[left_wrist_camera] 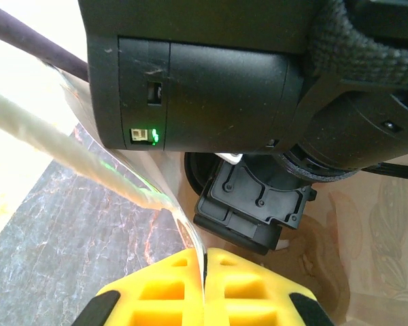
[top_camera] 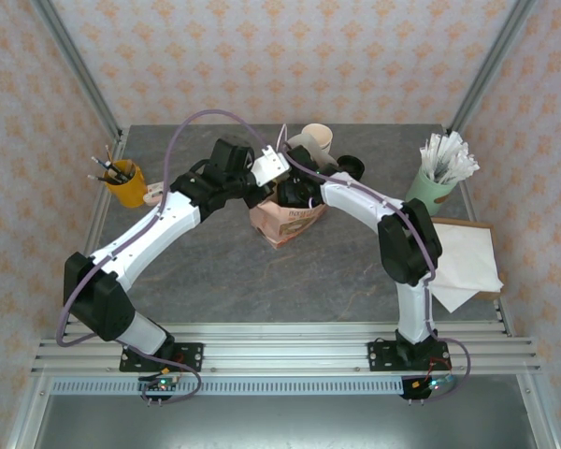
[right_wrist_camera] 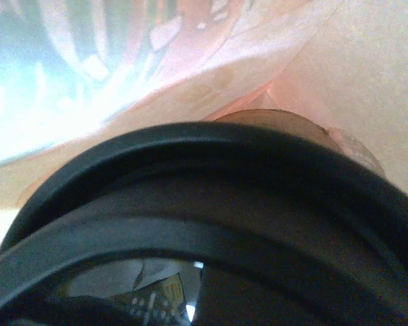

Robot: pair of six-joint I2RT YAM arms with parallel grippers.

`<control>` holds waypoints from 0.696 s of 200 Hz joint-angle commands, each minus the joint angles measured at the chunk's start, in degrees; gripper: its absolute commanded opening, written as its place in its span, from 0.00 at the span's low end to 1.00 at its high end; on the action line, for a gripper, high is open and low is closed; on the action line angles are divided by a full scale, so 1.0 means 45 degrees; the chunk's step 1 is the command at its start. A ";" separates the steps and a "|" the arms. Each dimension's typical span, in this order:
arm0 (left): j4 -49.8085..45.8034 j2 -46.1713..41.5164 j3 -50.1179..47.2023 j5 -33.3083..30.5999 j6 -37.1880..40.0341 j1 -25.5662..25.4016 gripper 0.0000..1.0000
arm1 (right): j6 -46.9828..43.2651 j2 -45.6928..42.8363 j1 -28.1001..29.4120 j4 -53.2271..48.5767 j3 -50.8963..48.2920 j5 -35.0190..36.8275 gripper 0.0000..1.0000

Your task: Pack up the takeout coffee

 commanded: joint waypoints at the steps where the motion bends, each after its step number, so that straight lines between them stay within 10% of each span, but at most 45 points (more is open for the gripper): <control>1: -0.0798 -0.0110 -0.0553 -0.0088 0.0283 -0.0260 0.00 | 0.0290 -0.0795 -0.0069 0.0502 0.0075 0.0586 0.70; 74: -0.0411 0.0055 -0.0555 -0.0366 -0.0470 -0.0249 0.00 | 0.0258 -0.0633 -0.0247 -0.0209 0.0946 0.0336 0.74; 139: -0.0250 0.0073 -0.0571 -0.0445 -0.0774 -0.0011 0.00 | 0.0342 -0.0874 -0.0405 -0.0755 0.1491 0.0506 0.99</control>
